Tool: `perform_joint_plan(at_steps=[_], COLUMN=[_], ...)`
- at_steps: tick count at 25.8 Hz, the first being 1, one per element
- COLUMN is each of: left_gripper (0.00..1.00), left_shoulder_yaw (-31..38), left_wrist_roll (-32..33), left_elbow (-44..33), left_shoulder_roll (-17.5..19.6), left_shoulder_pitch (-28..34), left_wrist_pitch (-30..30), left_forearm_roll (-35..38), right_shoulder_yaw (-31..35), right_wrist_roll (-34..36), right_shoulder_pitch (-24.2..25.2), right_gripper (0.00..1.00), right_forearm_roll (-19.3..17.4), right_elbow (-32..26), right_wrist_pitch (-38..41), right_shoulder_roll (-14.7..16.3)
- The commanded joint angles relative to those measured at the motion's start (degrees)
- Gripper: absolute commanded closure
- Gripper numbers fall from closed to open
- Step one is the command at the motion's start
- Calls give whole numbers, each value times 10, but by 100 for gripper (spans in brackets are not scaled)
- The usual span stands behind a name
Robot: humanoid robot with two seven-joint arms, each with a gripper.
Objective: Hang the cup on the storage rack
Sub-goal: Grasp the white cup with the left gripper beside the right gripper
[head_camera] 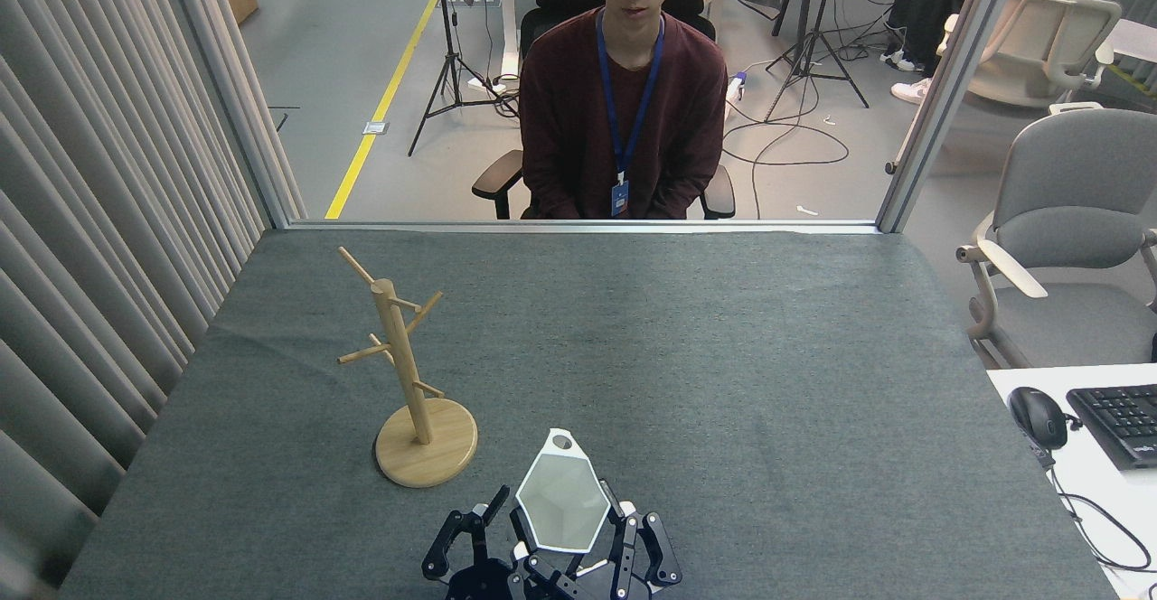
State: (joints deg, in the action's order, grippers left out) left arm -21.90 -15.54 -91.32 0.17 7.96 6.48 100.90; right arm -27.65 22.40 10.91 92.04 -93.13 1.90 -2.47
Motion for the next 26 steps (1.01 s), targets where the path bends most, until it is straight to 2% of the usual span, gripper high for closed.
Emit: perform_joint_plan(at_steps=[1,2,4,8,12,13,14,15,26], left_gripper=[1,6,25,49,50,50,50,50,49], left_shoulder_yaw=[0,0,1,1,1,1,1,1,1], left_wrist_roll=[-1,-4,-7,-7,-8,-8,-11,-13,-16], left_elbow=[0,0,-2,-4,-4,-4,-4,-4,-3], left_shoulder_roll=[0,0,0,1,1,1,1,1,1], left_shoulder_pitch=[-3,-3,-3,-3,-4,-4,-4,-4,-4], left_wrist_pitch=[-4,-5,-5,-5,-5,-4,-4,-5,-5], left_forearm_roll=[0,0,1,1,1,1,1,1,1], right_shoulder_yaw=[0,0,-1,-1,-1,0,0,0,1], right_wrist_roll=[0,0,0,0,2,2,2,5,39], right_shoulder_pitch=[2,2,2,2,2,2,2,2,1], right_gripper=[30,30,30,30,29,20,4,2,2], right_forearm_roll=[0,1,1,1,1,1,0,0,-4], right_elbow=[1,1,1,1,1,1,1,1,-22], right_wrist_pitch=[-1,-1,-1,-1,-1,-1,-2,-2,4], right_shoulder_roll=[1,0,1,1,1,0,0,0,1])
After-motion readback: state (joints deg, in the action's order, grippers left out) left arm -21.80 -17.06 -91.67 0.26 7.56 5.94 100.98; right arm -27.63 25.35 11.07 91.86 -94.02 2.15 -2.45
